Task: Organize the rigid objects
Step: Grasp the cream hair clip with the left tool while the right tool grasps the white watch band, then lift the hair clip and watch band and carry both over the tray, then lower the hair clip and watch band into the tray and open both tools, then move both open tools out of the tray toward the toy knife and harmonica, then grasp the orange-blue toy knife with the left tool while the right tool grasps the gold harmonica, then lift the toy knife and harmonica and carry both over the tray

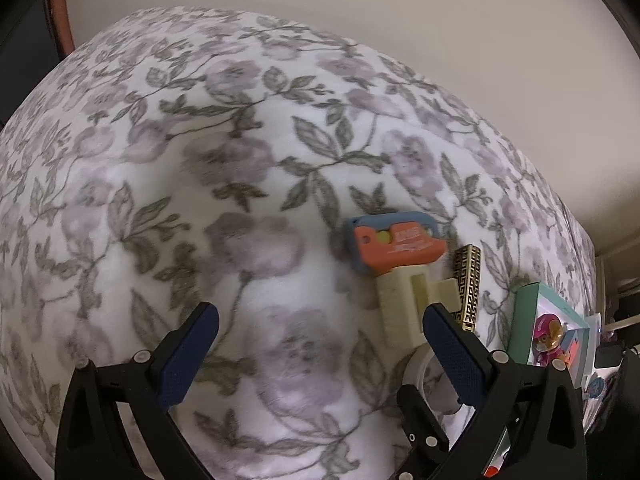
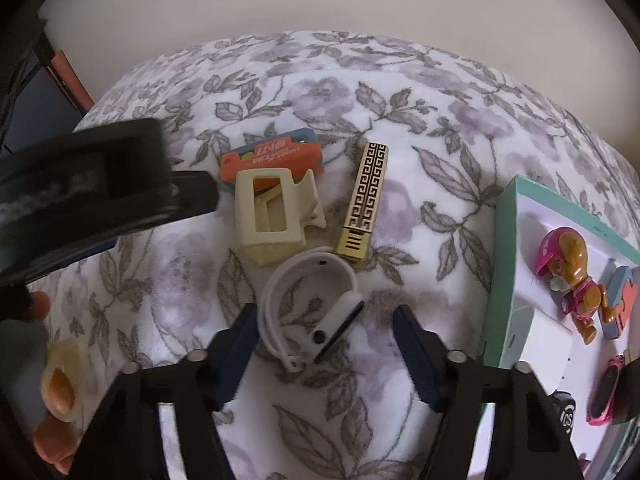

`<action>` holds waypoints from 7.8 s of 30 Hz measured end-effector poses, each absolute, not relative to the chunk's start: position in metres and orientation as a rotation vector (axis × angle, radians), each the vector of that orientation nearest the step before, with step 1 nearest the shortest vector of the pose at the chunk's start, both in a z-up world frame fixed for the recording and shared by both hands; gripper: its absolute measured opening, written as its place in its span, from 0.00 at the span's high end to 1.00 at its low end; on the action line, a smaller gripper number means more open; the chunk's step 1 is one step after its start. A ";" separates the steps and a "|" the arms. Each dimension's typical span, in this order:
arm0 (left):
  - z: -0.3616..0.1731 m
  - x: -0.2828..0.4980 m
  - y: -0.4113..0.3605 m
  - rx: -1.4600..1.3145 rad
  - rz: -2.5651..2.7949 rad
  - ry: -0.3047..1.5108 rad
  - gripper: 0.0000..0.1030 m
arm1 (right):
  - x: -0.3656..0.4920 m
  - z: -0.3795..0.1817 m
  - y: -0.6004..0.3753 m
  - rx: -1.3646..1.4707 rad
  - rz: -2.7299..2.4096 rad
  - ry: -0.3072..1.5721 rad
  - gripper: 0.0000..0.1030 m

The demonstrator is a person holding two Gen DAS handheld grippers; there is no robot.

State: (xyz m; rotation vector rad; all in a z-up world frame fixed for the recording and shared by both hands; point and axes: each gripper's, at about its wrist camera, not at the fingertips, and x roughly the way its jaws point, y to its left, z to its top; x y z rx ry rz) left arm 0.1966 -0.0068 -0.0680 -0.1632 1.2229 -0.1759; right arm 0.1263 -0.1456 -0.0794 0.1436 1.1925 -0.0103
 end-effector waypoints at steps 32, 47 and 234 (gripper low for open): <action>-0.087 0.202 -0.057 -0.045 -0.278 1.252 0.88 | 0.121 -0.077 -0.159 0.189 0.018 1.198 0.47; -0.057 0.199 -0.048 -0.121 -0.280 1.227 0.89 | 0.115 -0.050 -0.176 0.223 0.029 1.149 0.47; -0.062 0.216 -0.051 -0.006 -0.266 1.205 0.24 | 0.135 -0.062 -0.188 0.247 -0.043 1.140 0.84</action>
